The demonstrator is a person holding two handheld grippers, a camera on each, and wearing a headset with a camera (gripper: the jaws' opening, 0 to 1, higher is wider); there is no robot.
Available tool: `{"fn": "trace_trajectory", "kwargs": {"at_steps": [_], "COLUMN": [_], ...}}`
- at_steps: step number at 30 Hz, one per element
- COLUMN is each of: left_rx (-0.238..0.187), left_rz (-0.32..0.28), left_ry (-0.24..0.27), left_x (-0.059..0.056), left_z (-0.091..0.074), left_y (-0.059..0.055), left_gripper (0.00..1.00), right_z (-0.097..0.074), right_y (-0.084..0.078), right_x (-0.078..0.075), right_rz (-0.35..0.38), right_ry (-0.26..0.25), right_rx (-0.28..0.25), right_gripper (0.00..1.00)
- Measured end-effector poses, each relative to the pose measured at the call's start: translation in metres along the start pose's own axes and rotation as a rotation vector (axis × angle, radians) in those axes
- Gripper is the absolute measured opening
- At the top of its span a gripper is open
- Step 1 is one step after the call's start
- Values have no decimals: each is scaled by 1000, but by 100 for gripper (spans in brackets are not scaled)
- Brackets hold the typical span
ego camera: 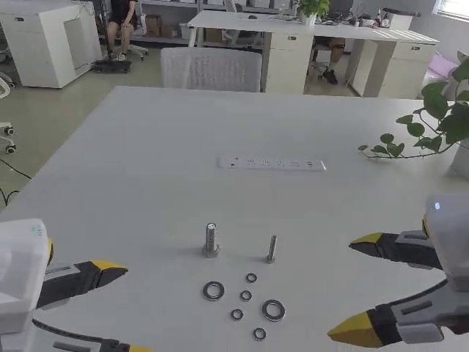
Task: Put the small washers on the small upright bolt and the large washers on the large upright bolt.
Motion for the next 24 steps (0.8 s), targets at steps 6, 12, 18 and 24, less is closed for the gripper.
{"fn": "trace_trajectory", "kwargs": {"at_steps": [6,12,18,24], "left_rx": [-1,-4,-3,-2], "left_rz": [1,1,3,5], "left_ry": [2,2,1,1], "left_x": [-2,-3,-3,-3], "left_z": [-1,-1,-1,-1], "left_y": [-1,-1,-1,0], "left_gripper": [97,97,97,97], "right_z": [10,22,34,46], "right_y": [4,8,12,13], "right_x": [-3,-8,-15,-22], "right_rz": [-20,-47,-64,-82], "right_ry": [24,45,74,95], "right_rx": [23,63,81,120], "right_gripper": [89,88,87,84]}}
Point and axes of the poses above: the centre of the closed fingertips' face, and the gripper's own axes: z roughly forward along the fingers, x roughly to its left, y roughly out of its top, the point moved 9 cm from there along -z, roughly backward along the fingers, and after that the axes turned 3 degrees about y, right-handed, at the moved point
